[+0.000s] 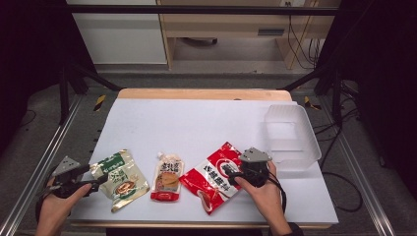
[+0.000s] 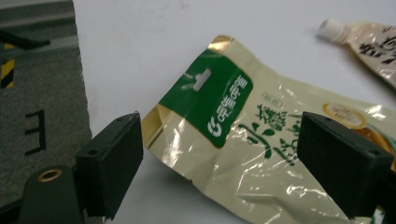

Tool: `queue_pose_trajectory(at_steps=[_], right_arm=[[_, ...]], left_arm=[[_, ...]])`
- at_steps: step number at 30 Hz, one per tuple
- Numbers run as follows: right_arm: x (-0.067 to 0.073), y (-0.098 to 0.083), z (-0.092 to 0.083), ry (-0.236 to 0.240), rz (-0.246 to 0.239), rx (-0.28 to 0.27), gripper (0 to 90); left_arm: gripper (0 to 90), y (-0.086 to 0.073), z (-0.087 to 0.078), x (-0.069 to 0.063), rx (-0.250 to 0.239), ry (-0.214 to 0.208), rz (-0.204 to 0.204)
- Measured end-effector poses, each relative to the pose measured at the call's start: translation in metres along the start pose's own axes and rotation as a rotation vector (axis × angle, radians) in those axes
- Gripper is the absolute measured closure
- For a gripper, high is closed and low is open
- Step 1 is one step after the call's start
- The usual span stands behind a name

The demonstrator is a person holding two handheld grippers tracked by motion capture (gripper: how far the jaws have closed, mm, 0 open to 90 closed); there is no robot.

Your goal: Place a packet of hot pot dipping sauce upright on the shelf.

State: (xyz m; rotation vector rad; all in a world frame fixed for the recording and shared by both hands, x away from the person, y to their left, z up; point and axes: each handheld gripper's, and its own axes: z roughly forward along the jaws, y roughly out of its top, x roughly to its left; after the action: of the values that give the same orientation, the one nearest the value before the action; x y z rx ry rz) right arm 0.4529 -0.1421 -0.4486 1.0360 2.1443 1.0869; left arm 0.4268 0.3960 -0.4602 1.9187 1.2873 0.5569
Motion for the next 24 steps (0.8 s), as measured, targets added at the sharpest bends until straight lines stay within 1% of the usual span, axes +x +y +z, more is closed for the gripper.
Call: queue_pose_trajectory(at_steps=[1,2,3,4,5,6,8,9,10,13,14,15,16,18,21,22,23,24], right_arm=[[0.002,-0.001,0.002,-0.001,-0.012,0.021,9.2],[0.002,-0.001,0.002,-0.001,-0.012,0.021,9.2],[0.002,-0.001,0.003,-0.002,-0.014,0.028,9.3],[0.002,-0.001,0.003,-0.003,-0.015,0.029,9.3],[0.002,-0.001,0.003,-0.001,-0.014,0.027,9.3],[0.001,-0.001,0.003,0.0,-0.018,0.027,9.3],[0.001,-0.001,0.004,-0.002,-0.018,0.034,9.3],[0.0,-0.002,0.004,-0.003,-0.019,0.035,9.3],[0.0,-0.002,0.004,-0.003,-0.019,0.037,9.4],[0.001,-0.001,0.004,-0.002,-0.026,0.04,9.7],[0.001,-0.001,0.005,-0.001,-0.028,0.043,9.9],[0.001,-0.001,0.005,-0.001,-0.028,0.043,9.9],[0.001,-0.001,0.005,-0.001,-0.028,0.045,10.0],[0.001,-0.001,0.005,0.001,-0.031,0.049,10.2],[0.001,-0.001,0.005,0.001,-0.033,0.049,10.5],[0.002,-0.001,0.006,0.002,-0.026,0.05,10.6],[0.002,-0.001,0.006,0.002,-0.026,0.05,10.6],[0.001,-0.001,0.006,0.002,-0.026,0.052,10.6]], left_arm=[[13.7,0.0,0.0,0.003,-0.006,0.012,-0.011],[13.5,0.0,0.0,0.003,-0.006,0.012,-0.011],[13.5,0.0,-0.001,0.005,-0.012,0.021,-0.019],[12.9,0.001,-0.001,0.007,-0.018,0.032,-0.018],[12.8,0.001,-0.001,0.008,-0.021,0.032,-0.018],[13.0,0.001,0.0,0.009,-0.018,0.026,-0.022],[13.8,0.0,0.004,0.009,0.003,0.008,-0.028],[15.9,0.0,0.007,0.009,0.021,-0.006,-0.024],[17.6,0.0,0.009,0.008,0.029,-0.014,-0.021],[18.7,-0.001,0.012,0.009,0.047,-0.039,-0.029],[23.8,-0.001,0.013,0.009,0.056,-0.058,-0.035],[25.3,-0.001,0.013,0.009,0.056,-0.058,-0.035],[25.3,-0.001,0.012,0.009,0.056,-0.072,-0.042],[32.7,-0.001,0.012,0.008,0.057,-0.105,-0.046],[39.3,-0.001,0.012,0.006,0.072,-0.108,-0.027],[45.5,-0.001,0.011,0.006,0.07,-0.112,-0.036],[48.2,-0.001,0.011,0.006,0.07,-0.112,-0.036],[48.2,-0.001,0.01,0.006,0.068,-0.112,-0.033]])
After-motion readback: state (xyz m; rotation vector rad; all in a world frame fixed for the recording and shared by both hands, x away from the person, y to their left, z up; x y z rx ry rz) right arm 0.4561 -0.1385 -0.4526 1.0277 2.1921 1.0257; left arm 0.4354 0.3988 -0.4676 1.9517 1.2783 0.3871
